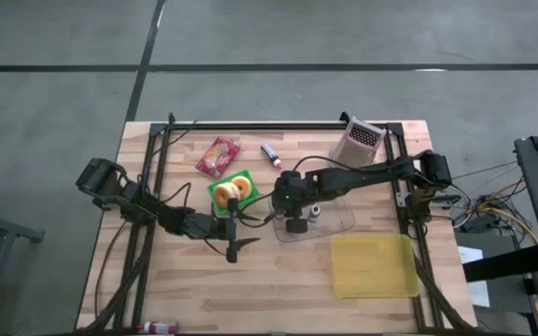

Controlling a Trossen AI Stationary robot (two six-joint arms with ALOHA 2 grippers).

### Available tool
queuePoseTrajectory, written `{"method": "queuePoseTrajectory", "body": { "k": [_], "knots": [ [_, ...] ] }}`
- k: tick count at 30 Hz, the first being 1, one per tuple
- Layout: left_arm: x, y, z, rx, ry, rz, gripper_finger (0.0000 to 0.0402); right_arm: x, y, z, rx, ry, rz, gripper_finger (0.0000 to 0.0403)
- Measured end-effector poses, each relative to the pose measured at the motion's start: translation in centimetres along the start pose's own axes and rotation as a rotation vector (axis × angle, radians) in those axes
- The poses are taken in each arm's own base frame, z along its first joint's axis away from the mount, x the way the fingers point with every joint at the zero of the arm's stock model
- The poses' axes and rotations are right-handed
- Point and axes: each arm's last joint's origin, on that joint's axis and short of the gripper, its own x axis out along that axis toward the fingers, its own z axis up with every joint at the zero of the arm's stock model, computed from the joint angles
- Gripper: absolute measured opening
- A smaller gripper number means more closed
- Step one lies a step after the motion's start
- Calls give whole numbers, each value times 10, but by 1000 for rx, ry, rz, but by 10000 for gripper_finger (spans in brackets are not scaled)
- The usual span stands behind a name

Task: Pick & Place Food Item
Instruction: Put the black food coloring bottle into the transparent bin, then put the red food coloring bottle into the transparent bin

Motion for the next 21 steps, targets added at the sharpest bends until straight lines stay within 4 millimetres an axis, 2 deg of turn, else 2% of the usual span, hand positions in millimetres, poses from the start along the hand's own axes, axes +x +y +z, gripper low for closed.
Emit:
{"method": "queuePoseTrajectory", "body": {
  "k": [7,14,21],
  "knots": [
    [0,0,0,0,0,0,262,0,-3,0,32,2,-3,105],
    [0,0,0,-3,0,-1,262,1,-6,-3,73,15,-8,190],
    [0,0,0,-2,3,-2,262,0,-6,-1,82,5,-10,207]
  ]
}}
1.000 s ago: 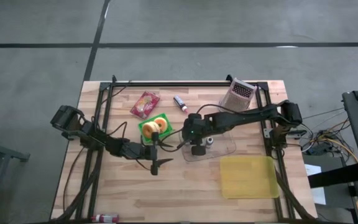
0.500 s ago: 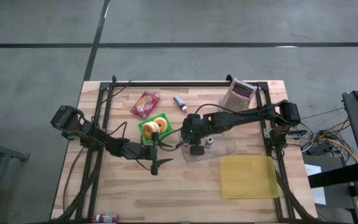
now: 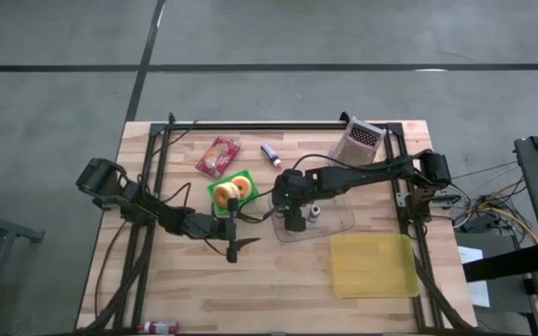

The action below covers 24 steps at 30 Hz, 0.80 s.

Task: Pick & Place Food Item
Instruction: Put the red food coloring bottle into the transparent bin

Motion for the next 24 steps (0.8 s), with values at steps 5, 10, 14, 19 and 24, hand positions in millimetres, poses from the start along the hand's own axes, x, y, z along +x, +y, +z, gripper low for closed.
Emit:
{"method": "queuePoseTrajectory", "body": {
  "k": [5,10,14,19,24],
  "knots": [
    [0,0,0,0,1,0,262,-3,0,3,7,-13,-1,209],
    [0,0,0,2,5,-1,261,-7,-1,7,8,-21,-6,209],
    [0,0,-1,3,7,-2,261,-12,-1,10,11,-3,-13,210],
    [0,0,-1,4,12,-3,261,-23,-2,16,18,21,-37,210],
    [0,0,-1,1,12,-2,261,-35,-1,23,26,4,-54,210]
  ]
}}
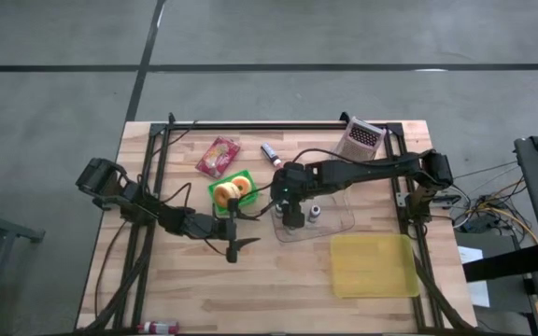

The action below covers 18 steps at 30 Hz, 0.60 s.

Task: Pick & Place Food Item
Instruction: Put the red food coloring bottle into the transparent bin

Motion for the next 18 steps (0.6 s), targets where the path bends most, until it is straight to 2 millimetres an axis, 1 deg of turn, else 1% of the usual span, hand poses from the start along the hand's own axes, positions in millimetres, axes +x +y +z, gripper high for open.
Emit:
{"method": "queuePoseTrajectory", "body": {
  "k": [5,7,11,14,16,18],
  "knots": [
    [-1,0,-1,2,18,28,261,-23,5,7,-63,-89,-53,210],
    [-4,1,1,10,40,76,261,-36,11,11,-96,-182,-44,210],
    [-14,2,8,27,68,145,261,-67,29,11,-191,-386,-13,210],
    [-27,3,13,12,47,151,261,-88,43,3,-259,-533,10,210],
    [-37,4,13,-24,28,147,261,-100,52,-7,-284,-615,29,210],
    [-49,6,9,-62,22,136,261,-110,60,-17,-294,-690,57,210]
  ]
}}
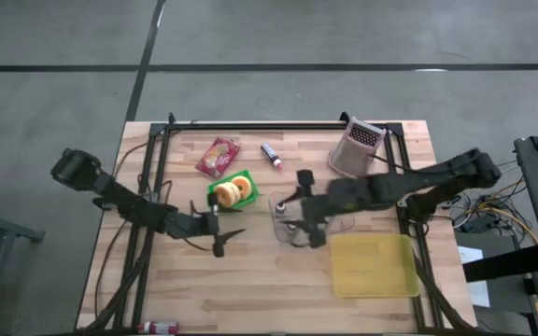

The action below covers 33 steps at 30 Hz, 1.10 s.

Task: Pick & Place Food Item
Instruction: Put the red food coloring bottle into the transparent bin

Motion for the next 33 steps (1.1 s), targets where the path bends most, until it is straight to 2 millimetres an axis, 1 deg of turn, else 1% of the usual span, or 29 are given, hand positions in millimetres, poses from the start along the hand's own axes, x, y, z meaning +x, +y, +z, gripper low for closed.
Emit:
{"method": "queuePoseTrajectory", "body": {
  "k": [2,5,8,10,13,15,17,22,25,29,33],
  "knots": [
    [-10,3,-2,-52,-15,-10,261,-12,12,-3,-4,-62,22,210],
    [-25,4,-7,-110,-16,-57,261,-25,28,-11,-9,-113,32,210],
    [-37,0,-8,-148,15,-130,261,-34,41,-21,-9,-108,-10,210],
    [-42,-4,-7,-165,55,-183,261,-37,49,-30,-8,-75,-29,210],
    [-49,-12,1,-189,136,-268,261,-39,58,-38,8,-60,-22,210],
    [-54,-17,5,-192,228,-318,261,-39,62,-40,16,-53,-21,210],
    [-56,-23,14,-214,312,-368,261,-39,65,-40,20,-46,-22,210],
    [-69,-35,36,-266,538,-473,261,-38,71,-41,19,-38,-4,210],
    [-75,-45,47,-306,628,-512,261,-39,74,-41,18,-42,0,210],
    [-80,-64,51,-351,722,-541,261,-40,78,-42,11,-35,-14,210],
    [-82,-86,44,-396,842,-556,261,-41,83,-44,2,-30,-17,210]
  ]
}}
